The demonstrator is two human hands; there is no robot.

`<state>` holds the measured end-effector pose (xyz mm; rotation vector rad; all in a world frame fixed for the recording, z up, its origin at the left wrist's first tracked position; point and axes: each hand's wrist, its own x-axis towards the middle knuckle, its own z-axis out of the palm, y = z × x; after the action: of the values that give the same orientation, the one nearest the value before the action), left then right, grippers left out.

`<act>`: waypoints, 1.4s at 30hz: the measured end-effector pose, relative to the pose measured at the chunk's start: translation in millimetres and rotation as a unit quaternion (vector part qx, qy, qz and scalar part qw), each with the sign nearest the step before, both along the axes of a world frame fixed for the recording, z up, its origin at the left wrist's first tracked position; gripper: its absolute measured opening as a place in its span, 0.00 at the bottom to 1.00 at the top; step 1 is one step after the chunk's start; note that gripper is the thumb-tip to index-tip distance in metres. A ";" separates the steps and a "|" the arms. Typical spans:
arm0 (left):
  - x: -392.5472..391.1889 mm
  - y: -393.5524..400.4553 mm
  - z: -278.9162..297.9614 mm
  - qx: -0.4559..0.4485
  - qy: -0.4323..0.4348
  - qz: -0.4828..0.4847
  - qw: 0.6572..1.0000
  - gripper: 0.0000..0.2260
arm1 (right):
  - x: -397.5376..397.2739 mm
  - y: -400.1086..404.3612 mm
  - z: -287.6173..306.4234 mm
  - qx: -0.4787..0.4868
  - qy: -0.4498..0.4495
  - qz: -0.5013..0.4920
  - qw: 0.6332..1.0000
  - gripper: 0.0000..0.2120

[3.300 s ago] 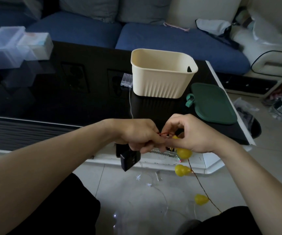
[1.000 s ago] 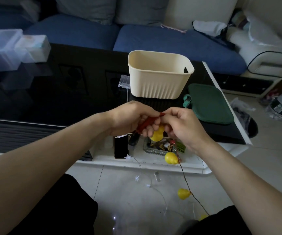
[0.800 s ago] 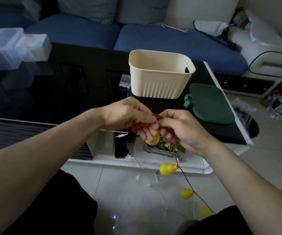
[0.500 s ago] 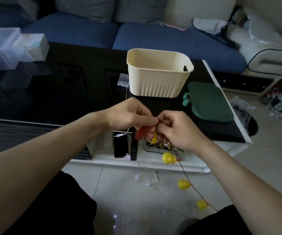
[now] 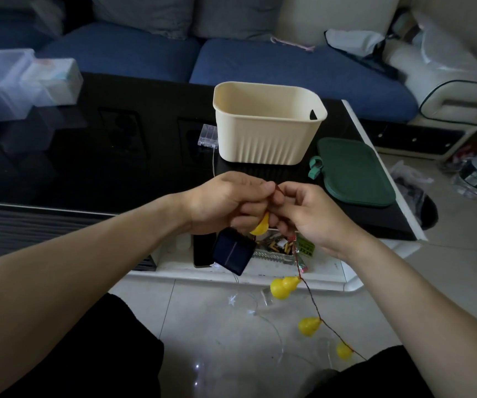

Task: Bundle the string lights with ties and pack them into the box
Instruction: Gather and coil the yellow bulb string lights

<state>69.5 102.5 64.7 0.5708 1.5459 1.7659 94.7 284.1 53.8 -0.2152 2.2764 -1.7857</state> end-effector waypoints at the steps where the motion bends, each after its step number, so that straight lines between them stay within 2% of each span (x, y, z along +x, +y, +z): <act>1: -0.6 -1.3 0.0 0.003 -0.001 -0.005 1.000 0.12 | 0.2 0.4 0.0 0.000 0.006 0.001 1.000 0.07; 8: 0.3 0.2 0.6 0.064 -0.049 0.012 0.997 0.09 | -0.8 -4.6 -2.1 -0.011 0.030 -0.034 0.999 0.10; 12: 0.3 1.5 2.0 0.009 -0.052 0.052 0.997 0.14 | -1.2 -4.5 -6.2 0.017 0.043 -0.006 0.999 0.05; 15: -0.7 3.2 1.0 -0.005 -0.079 0.072 0.994 0.15 | -3.7 1.1 -8.3 0.036 0.057 0.003 0.998 0.03; 16: -1.3 3.7 0.6 -0.011 -0.080 0.081 0.993 0.15 | -5.1 3.6 -9.1 0.039 0.057 0.000 0.998 0.04; 19: -4.9 2.2 0.7 -0.009 -0.102 0.122 0.987 0.14 | -9.2 14.0 -9.8 0.042 0.036 0.003 0.998 0.17; 29: -24.8 -20.6 3.7 0.029 -0.197 0.277 0.940 0.14 | -22.7 50.7 -27.5 0.222 -0.067 0.058 0.971 0.14; 32: -26.3 -20.3 3.0 0.053 -0.226 0.284 0.930 0.12 | -21.2 41.2 -26.3 0.243 -0.025 0.043 0.969 0.11; 37: -29.5 -18.9 4.4 0.098 -0.211 0.267 0.935 0.04 | -11.6 18.5 -15.6 0.278 0.061 0.074 0.956 0.07; 40: -25.5 -13.0 4.1 0.102 -0.190 0.276 0.937 0.09 | -2.2 4.3 -10.6 0.280 0.074 0.118 0.950 0.05; 42: -21.1 -7.2 1.3 0.099 -0.174 0.286 0.937 0.08 | 2.8 -3.3 -7.2 0.274 0.075 0.137 0.949 0.04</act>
<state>48.4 95.3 65.9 -0.1325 1.3679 2.3214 97.5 280.8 46.6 -0.5422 2.5875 -0.9843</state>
